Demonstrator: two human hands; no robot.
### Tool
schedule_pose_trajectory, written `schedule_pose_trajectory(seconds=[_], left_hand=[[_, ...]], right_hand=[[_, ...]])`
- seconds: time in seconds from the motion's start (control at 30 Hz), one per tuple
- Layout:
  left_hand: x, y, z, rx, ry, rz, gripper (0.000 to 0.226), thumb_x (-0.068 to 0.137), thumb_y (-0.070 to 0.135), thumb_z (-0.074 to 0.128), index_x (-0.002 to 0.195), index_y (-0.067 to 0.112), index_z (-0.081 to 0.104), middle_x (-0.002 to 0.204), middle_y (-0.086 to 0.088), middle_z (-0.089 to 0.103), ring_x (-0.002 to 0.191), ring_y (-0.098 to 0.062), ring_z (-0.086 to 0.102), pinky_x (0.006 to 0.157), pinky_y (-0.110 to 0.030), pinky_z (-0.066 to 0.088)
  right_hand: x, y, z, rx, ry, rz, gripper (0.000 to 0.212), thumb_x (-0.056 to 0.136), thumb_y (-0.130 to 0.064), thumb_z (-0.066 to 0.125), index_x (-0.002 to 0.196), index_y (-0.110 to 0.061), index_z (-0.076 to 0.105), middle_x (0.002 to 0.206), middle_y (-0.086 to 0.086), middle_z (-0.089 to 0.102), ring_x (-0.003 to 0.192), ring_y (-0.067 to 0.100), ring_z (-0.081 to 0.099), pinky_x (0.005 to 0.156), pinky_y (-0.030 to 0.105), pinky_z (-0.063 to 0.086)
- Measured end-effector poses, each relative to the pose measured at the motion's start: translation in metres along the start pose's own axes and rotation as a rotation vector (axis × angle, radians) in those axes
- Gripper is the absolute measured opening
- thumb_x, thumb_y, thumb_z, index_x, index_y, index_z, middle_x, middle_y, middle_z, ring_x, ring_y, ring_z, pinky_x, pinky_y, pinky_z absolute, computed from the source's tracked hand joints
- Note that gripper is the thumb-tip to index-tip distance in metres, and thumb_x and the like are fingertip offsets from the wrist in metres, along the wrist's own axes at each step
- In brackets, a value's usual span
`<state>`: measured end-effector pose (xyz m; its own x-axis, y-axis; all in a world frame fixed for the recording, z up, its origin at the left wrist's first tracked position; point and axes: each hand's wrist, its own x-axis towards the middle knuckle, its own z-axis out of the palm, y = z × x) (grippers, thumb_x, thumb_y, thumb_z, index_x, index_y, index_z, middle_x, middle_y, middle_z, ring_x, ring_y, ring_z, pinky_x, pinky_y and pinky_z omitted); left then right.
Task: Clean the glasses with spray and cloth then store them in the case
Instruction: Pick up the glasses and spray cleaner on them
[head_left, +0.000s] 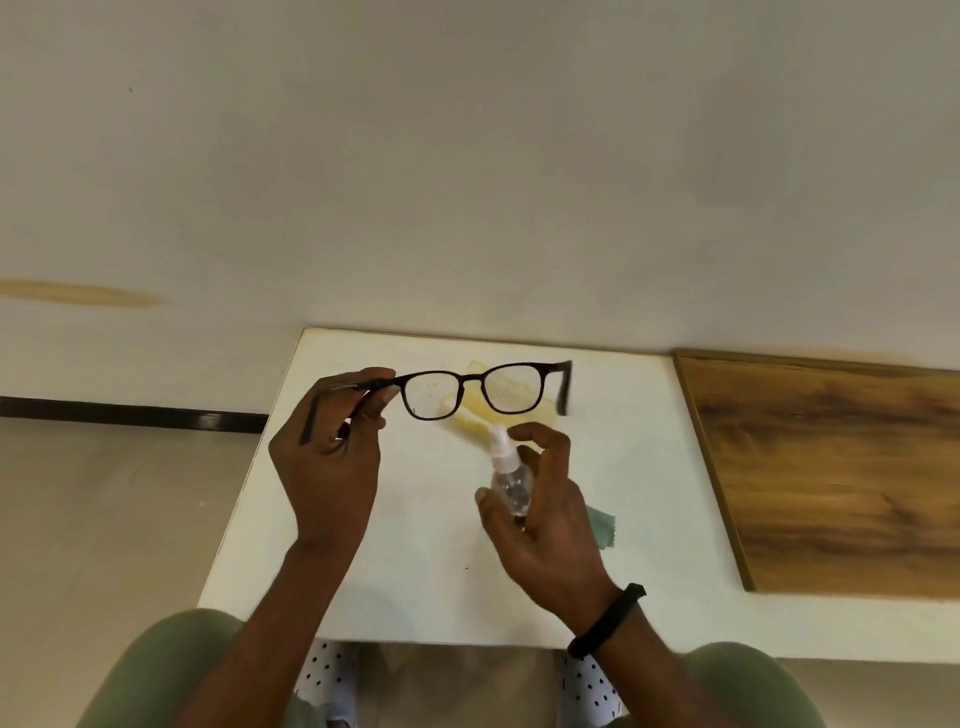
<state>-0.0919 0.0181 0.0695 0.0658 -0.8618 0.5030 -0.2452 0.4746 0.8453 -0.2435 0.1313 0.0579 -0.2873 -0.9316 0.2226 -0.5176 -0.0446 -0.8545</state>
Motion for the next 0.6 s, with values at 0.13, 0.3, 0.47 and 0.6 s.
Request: schedule_pose_trajectory(seconds=[0.13,0.3,0.47,0.6], left_hand=[[0.002,-0.003,-0.004,0.021,-0.003,0.075,0.015,0.091,0.010,0.069,0.101,0.001,0.074,0.097,-0.003,0.072,0.073,-0.015,0.067,0.067,-0.025,0.056],[-0.001,-0.005,-0.004,0.081,-0.069,0.230,0.015,0.089,0.003,0.070,0.102,-0.001,0.073,0.100,-0.012,0.074,0.077,-0.027,0.071,0.069,-0.044,0.061],[-0.008,-0.007,0.000,0.098,-0.157,0.279,0.019,0.093,0.014,0.065,0.107,0.004,0.073,0.105,-0.008,0.074,0.086,-0.022,0.072,0.073,-0.044,0.061],[-0.012,-0.012,0.005,0.159,-0.171,0.303,0.023,0.086,0.008,0.073,0.109,0.005,0.073,0.106,-0.005,0.074,0.091,-0.019,0.072,0.078,-0.043,0.061]], right_hand=[[-0.007,-0.007,0.012,-0.052,-0.027,-0.089,0.056,0.088,-0.030,0.066,0.125,-0.040,0.025,0.091,-0.023,0.051,0.068,0.008,0.059,0.057,0.019,0.050],[-0.011,-0.020,0.020,-0.114,-0.033,-0.209,0.071,0.091,-0.034,0.065,0.137,-0.058,0.015,0.106,-0.010,0.061,0.074,0.011,0.061,0.065,0.024,0.055],[-0.009,-0.023,0.020,-0.172,-0.016,-0.298,0.074,0.094,-0.033,0.061,0.143,-0.058,0.013,0.113,0.002,0.065,0.088,0.022,0.066,0.071,0.032,0.058],[-0.008,-0.023,0.018,-0.144,0.033,-0.244,0.069,0.094,-0.034,0.060,0.141,-0.059,0.016,0.120,-0.013,0.059,0.101,0.014,0.063,0.078,0.016,0.054]])
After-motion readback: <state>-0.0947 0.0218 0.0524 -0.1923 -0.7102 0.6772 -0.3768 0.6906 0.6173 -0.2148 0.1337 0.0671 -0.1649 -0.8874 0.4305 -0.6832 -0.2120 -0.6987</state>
